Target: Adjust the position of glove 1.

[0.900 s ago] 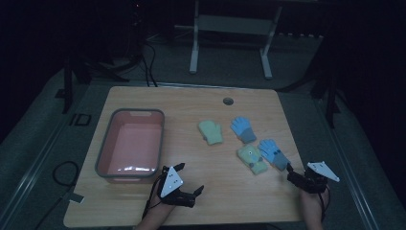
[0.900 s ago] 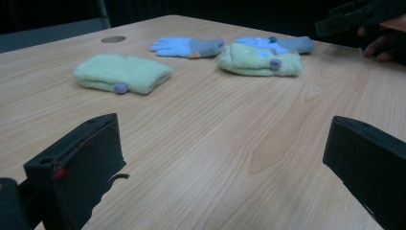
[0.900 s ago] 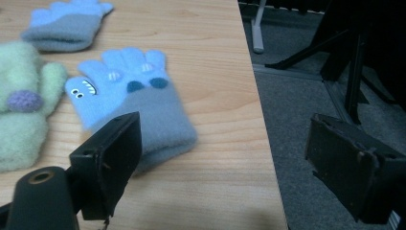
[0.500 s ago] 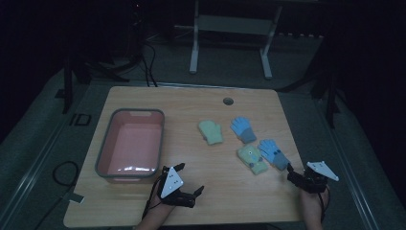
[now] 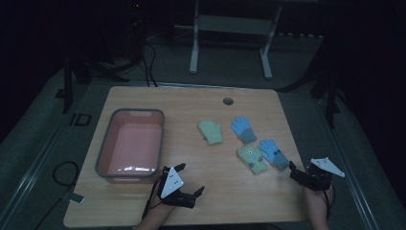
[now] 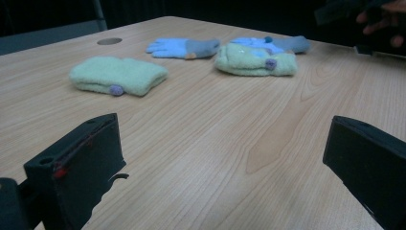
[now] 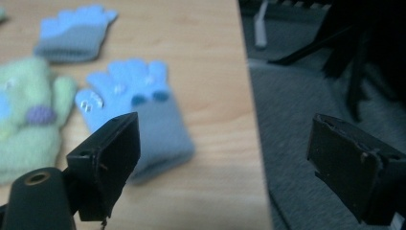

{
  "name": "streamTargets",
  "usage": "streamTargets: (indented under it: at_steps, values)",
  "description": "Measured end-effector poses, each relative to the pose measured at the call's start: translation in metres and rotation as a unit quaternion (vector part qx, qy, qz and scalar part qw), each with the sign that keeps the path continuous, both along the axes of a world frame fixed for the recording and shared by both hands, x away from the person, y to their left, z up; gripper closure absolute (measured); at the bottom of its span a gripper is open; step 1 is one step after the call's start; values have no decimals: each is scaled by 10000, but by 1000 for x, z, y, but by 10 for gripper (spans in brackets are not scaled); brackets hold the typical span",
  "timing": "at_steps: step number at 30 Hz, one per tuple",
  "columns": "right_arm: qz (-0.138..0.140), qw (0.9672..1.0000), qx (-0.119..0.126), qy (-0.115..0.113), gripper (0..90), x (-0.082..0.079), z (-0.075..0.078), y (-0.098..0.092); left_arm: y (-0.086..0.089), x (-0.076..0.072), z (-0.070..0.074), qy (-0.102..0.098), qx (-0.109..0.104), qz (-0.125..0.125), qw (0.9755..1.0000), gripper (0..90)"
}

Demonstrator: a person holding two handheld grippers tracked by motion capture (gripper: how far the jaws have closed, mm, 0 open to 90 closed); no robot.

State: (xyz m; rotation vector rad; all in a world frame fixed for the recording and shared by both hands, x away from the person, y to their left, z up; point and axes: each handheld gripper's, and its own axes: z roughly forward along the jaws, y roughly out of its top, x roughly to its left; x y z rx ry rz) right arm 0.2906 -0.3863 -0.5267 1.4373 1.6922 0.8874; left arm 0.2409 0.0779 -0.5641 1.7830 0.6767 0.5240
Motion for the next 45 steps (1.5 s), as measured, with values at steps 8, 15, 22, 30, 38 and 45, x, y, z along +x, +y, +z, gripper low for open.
streamTargets:
  at_steps: [8,15,22,30,38,45]
  values:
    - [485,9984,259,124,156,1,29,0,0,0,0,6,-13,-29,10000,2]
    - [667,9977,96,108,206,7,48,15,-1,-1,0,-25,35,-47,10000,2]
    - [965,9949,187,204,203,20,60,28,0,0,0,-13,16,-38,10000,2]
    - [1356,9899,281,316,125,34,74,49,-1,-1,0,-18,22,-51,10000,2]
    - [1592,9870,214,111,136,47,88,74,0,0,0,-18,13,-58,10000,2]
    - [1824,9831,99,102,142,63,92,94,0,-1,0,-6,-11,-73,10000,2]
